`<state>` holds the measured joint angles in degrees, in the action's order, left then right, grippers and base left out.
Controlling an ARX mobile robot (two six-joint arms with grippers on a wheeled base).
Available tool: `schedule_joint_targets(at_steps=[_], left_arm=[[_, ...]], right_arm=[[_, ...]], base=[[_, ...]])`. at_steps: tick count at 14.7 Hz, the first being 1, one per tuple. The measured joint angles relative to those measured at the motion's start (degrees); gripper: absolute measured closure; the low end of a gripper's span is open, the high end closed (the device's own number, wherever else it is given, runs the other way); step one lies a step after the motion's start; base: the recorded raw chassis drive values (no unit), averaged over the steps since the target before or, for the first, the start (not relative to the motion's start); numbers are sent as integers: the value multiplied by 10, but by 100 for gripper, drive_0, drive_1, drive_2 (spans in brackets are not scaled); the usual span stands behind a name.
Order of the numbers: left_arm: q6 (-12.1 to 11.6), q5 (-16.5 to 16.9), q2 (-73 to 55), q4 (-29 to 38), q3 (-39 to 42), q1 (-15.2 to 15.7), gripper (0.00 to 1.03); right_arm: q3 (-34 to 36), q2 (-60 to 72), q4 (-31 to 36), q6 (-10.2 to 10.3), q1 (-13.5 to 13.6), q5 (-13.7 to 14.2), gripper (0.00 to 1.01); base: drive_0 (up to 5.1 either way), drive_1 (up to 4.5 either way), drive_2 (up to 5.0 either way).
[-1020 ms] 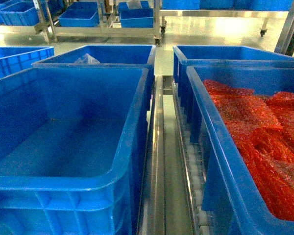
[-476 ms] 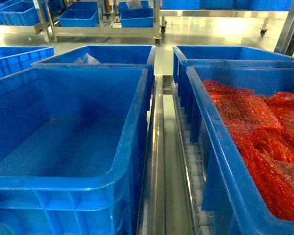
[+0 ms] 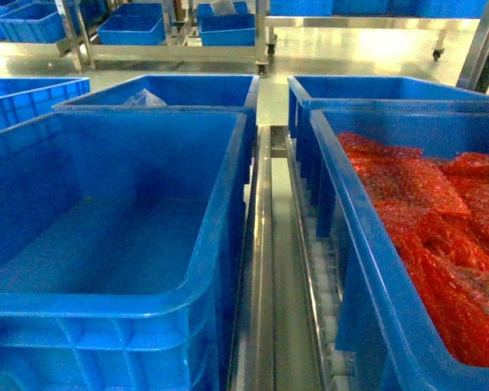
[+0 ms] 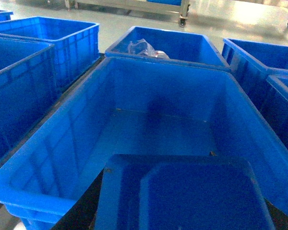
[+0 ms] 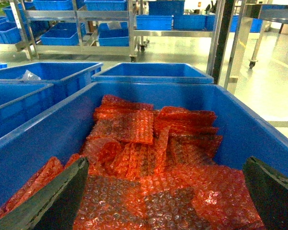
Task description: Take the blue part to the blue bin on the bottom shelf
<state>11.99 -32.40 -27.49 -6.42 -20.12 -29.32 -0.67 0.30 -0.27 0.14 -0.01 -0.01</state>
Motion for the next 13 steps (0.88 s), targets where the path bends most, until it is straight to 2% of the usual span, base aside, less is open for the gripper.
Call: schedule_joint_targets(at_steps=[13], left_arm=[[0,0,0,0,0,0,60]], right_arm=[[0,0,0,0,0,0,3]], base=[[0,0,0]])
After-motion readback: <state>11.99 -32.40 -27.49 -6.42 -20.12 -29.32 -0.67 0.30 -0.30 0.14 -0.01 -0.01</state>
